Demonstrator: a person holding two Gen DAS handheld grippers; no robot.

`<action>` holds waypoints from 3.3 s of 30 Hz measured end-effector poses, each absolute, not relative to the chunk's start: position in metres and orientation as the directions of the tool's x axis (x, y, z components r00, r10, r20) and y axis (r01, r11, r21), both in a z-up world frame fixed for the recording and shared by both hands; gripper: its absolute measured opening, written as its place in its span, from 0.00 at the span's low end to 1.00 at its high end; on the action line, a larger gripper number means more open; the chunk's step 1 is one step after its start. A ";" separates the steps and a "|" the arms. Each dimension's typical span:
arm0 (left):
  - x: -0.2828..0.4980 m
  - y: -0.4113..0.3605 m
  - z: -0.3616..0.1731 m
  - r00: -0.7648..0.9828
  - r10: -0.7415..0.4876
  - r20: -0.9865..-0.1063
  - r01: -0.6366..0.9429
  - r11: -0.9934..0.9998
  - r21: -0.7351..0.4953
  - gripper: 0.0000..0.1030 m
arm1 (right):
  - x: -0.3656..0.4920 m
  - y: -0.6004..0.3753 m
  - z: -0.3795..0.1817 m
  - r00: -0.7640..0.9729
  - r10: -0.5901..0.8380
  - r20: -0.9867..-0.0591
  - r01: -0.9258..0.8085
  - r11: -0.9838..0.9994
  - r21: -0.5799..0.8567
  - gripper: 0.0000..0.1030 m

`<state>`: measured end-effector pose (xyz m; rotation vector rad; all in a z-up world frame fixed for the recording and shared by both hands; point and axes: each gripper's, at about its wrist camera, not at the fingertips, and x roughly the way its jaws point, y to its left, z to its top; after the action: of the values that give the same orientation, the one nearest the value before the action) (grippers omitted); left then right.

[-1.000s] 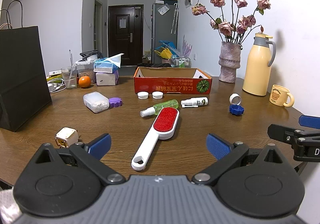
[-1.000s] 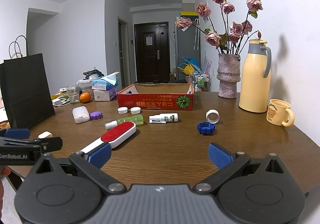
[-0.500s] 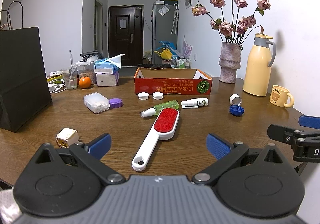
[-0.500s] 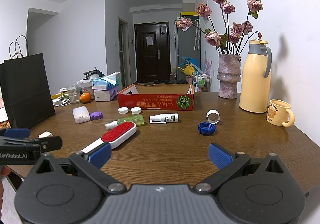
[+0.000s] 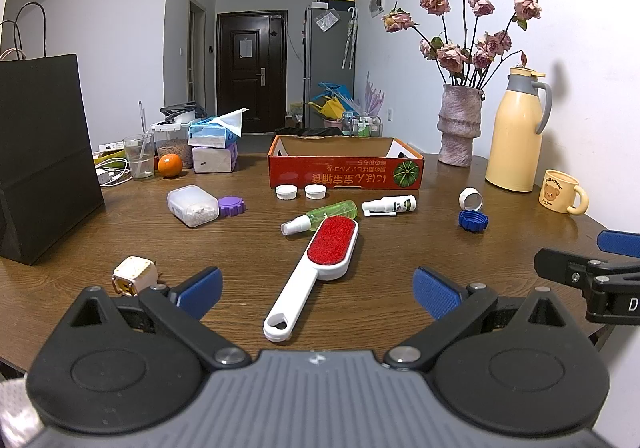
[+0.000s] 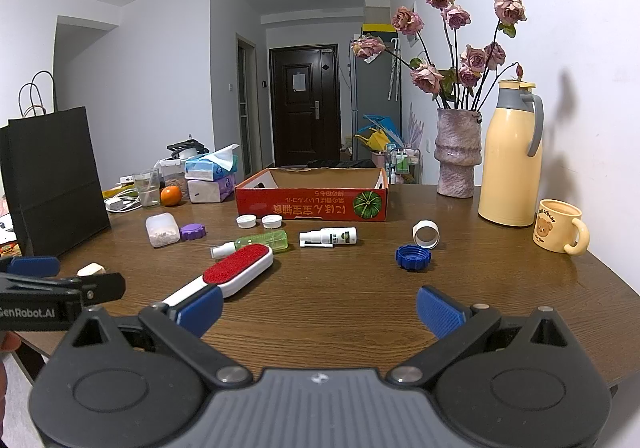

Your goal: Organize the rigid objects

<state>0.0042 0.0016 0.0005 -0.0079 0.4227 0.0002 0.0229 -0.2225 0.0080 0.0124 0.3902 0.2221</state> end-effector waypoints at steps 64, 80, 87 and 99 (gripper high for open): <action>0.028 0.025 -0.005 0.897 0.064 -0.437 -0.073 0.997 -0.004 1.00 | 0.052 -0.209 -0.002 0.880 0.243 -0.407 -0.242 0.969 0.054 1.00; 0.049 0.056 -0.014 0.876 0.117 -0.469 -0.136 0.991 -0.005 1.00 | 0.081 -0.181 -0.009 0.857 0.273 -0.437 -0.286 0.958 0.039 1.00; 0.059 0.076 -0.019 0.863 0.143 -0.485 -0.168 0.986 -0.009 1.00 | 0.096 -0.164 -0.012 0.845 0.286 -0.452 -0.306 0.952 0.031 1.00; 0.080 0.104 -0.026 0.844 0.169 -0.508 -0.203 0.979 -0.013 1.00 | 0.123 -0.137 -0.022 0.820 0.287 -0.496 -0.314 0.949 0.031 1.00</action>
<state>0.0795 0.1042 -0.0258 -0.0670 0.5302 0.1965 0.1231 -0.1367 -0.0221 -0.0527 0.5193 0.3204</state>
